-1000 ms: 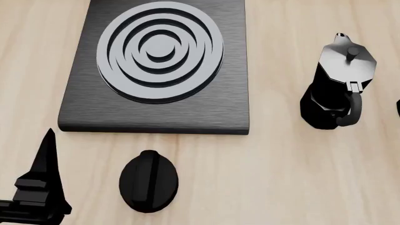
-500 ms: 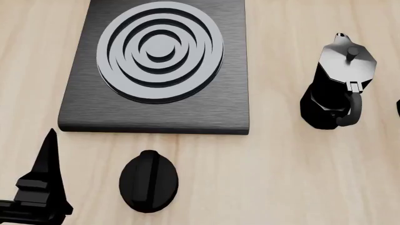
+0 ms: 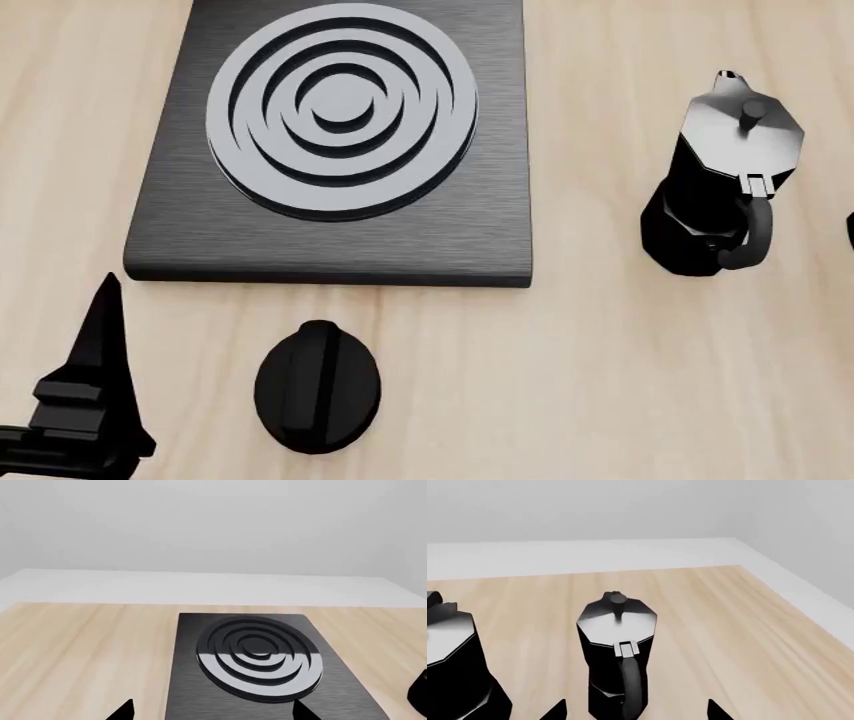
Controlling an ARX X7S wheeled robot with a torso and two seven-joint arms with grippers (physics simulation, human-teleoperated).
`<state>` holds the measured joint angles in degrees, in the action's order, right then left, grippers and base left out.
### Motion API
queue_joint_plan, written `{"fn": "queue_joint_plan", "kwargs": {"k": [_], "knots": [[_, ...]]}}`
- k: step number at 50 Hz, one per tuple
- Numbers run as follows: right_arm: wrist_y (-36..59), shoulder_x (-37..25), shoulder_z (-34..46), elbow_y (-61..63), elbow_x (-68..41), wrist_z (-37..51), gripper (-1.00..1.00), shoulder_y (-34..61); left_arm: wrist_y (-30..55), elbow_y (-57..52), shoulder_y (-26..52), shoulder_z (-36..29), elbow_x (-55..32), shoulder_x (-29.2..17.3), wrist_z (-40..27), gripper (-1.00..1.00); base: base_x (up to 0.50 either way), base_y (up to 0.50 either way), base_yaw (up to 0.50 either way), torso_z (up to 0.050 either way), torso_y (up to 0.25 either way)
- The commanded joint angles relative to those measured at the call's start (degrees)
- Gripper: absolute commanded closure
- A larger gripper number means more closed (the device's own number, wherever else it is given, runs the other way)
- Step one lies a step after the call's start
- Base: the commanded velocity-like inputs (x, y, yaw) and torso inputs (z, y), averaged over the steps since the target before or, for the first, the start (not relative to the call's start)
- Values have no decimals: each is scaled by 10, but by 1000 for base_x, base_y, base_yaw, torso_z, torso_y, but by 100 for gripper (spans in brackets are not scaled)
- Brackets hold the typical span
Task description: Put the right moka pot on the stove.
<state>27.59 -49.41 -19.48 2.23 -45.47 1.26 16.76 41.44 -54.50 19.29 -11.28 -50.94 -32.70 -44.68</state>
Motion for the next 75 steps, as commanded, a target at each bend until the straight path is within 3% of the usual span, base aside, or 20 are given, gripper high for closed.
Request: {"fn": "queue_joint_plan", "kwargs": {"k": [1,21,75], "knots": [[2,-6,50,-53,21,-11,-100,69,-4,1,1,-3,0,-2,-1,-100,0,0,0,0,0],[-58,28,107,-158,77,-52,-100,121,-9,1,3,-8,0,-6,-5,-100,0,0,0,0,0],[-73,54,166,-254,124,-70,-100,210,-20,3,9,-19,-4,-16,-17,-100,0,0,0,0,0]]}}
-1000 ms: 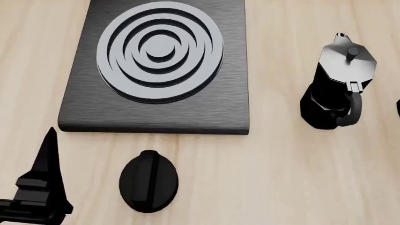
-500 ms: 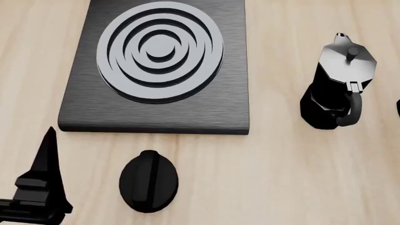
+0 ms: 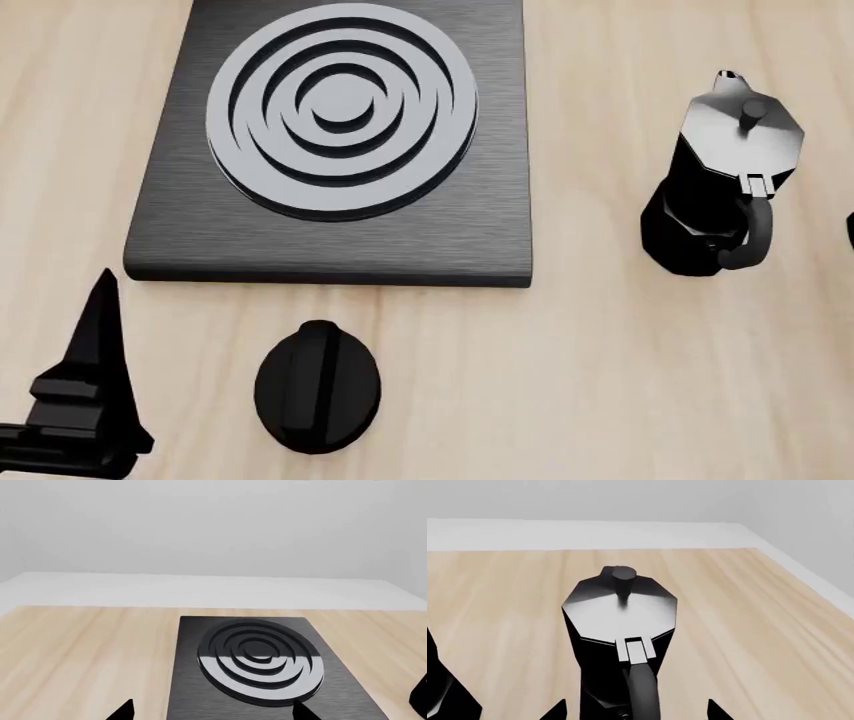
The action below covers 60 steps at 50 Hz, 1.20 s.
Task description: Put the right moka pot on the stove.
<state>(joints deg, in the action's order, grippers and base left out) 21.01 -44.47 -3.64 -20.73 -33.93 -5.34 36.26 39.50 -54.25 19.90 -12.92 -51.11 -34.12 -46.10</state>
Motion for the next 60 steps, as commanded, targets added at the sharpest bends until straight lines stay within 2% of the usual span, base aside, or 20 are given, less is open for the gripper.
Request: {"fn": "queue_joint_plan", "kwargs": {"k": [1,11,12,36,60], "knots": [[-8,5,9,-27,11,-4,-100,14,-2,1,2,-2,-2,-2,-2,-100,0,0,0,0,0],[-19,7,9,-45,15,-9,-100,22,-5,1,2,-4,-1,-3,-5,-100,0,0,0,0,0],[-25,10,9,-49,17,-10,100,20,-9,2,-2,-6,6,-3,-2,-100,0,0,0,0,0],[1,-5,-14,26,-6,12,100,-13,-16,2,-1,-10,5,-7,-4,-100,0,0,0,0,0],[102,-71,-137,243,-103,88,100,-157,-26,3,-4,-17,8,-12,0,-100,0,0,0,0,0]]}}
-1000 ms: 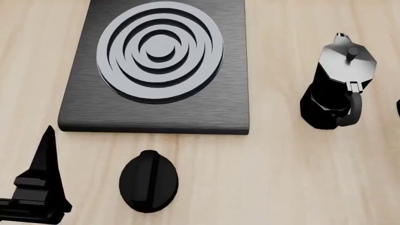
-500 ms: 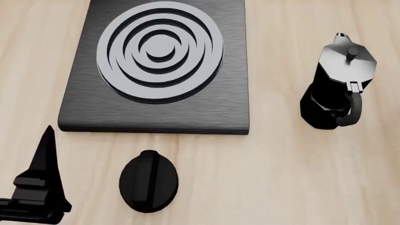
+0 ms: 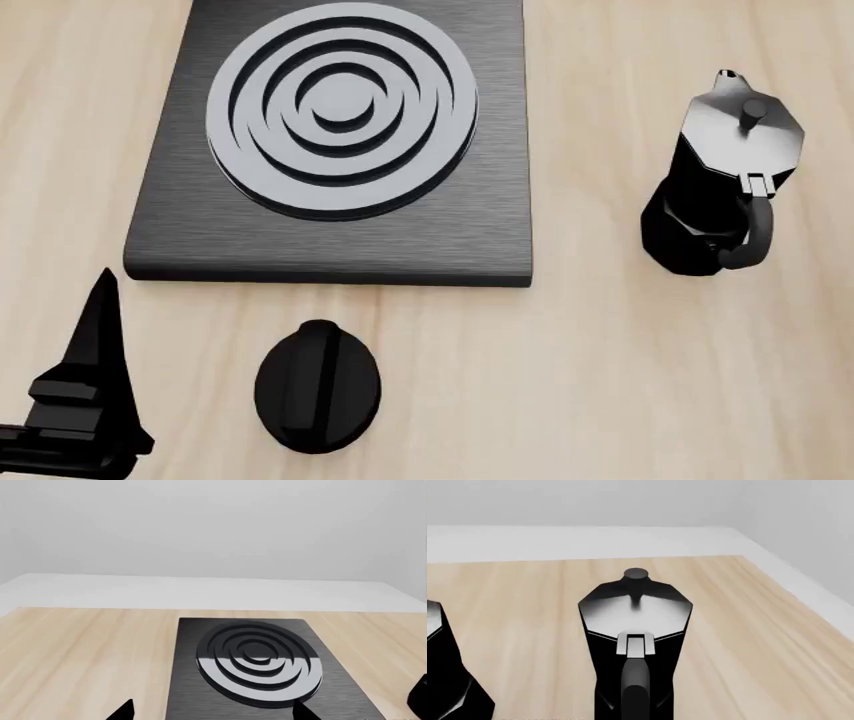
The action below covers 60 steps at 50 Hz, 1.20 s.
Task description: Put the right moka pot on the stove.
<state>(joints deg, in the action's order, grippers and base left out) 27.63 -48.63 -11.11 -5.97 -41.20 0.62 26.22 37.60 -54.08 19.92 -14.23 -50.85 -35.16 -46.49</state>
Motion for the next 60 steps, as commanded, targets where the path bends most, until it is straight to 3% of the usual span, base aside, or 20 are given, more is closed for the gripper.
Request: {"fn": "queue_joint_plan", "kwargs": {"k": [1,32,52,60], "knots": [[39,-31,-67,100,-33,31,100,-60,-4,0,-1,-3,1,-3,1,-100,0,0,0,0,0],[129,-32,-305,316,-124,72,100,-272,-14,1,-1,-5,-3,-8,-4,-100,0,0,0,0,1],[161,-6,-437,432,-173,59,100,-346,-15,0,3,-11,-4,-12,-6,-100,0,0,0,0,1],[168,3,-453,465,-192,62,100,-358,-21,3,0,-15,0,-13,0,-100,0,0,0,0,0]]}}
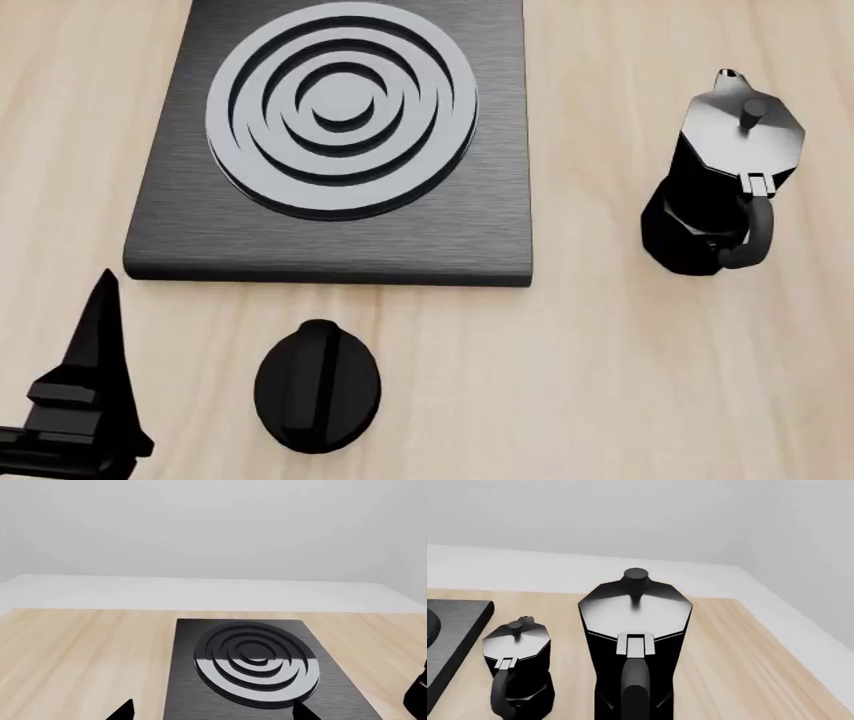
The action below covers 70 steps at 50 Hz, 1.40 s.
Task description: Put the right moka pot on the stove.
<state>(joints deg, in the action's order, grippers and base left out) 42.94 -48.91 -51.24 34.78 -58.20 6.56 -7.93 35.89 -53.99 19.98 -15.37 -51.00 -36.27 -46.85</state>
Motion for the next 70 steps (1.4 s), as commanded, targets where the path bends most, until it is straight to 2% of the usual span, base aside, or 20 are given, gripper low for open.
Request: {"fn": "queue_joint_plan", "kwargs": {"k": [1,8,26,29,33,41,57,70], "knots": [[16,6,-53,61,-25,4,100,-17,-5,2,-1,-3,2,-2,3,-100,0,0,0,0,0],[63,-23,-103,104,-115,54,100,-16,-5,-1,0,-4,1,-4,0,-100,0,0,0,0,1],[94,-25,-193,177,-257,102,100,-48,-10,-1,-1,-7,2,-8,-1,-100,0,0,0,1,1],[94,-68,-205,166,-315,143,100,-47,-11,0,-2,-9,3,-9,0,-100,0,0,0,0,3],[96,-15,-204,202,-284,103,100,-55,-9,-1,2,-8,-4,-10,-4,-100,0,0,0,0,0],[89,-13,-159,229,-284,118,100,-43,-11,-3,1,-9,-3,-12,-5,-100,0,0,0,0,0],[54,-54,-52,248,-317,182,100,8,-17,-2,0,-13,0,-13,-4,-100,0,0,0,0,1],[-3,-90,132,251,-273,213,100,85,-19,2,3,-17,-1,-15,-4,-100,0,0,0,0,1]]}}
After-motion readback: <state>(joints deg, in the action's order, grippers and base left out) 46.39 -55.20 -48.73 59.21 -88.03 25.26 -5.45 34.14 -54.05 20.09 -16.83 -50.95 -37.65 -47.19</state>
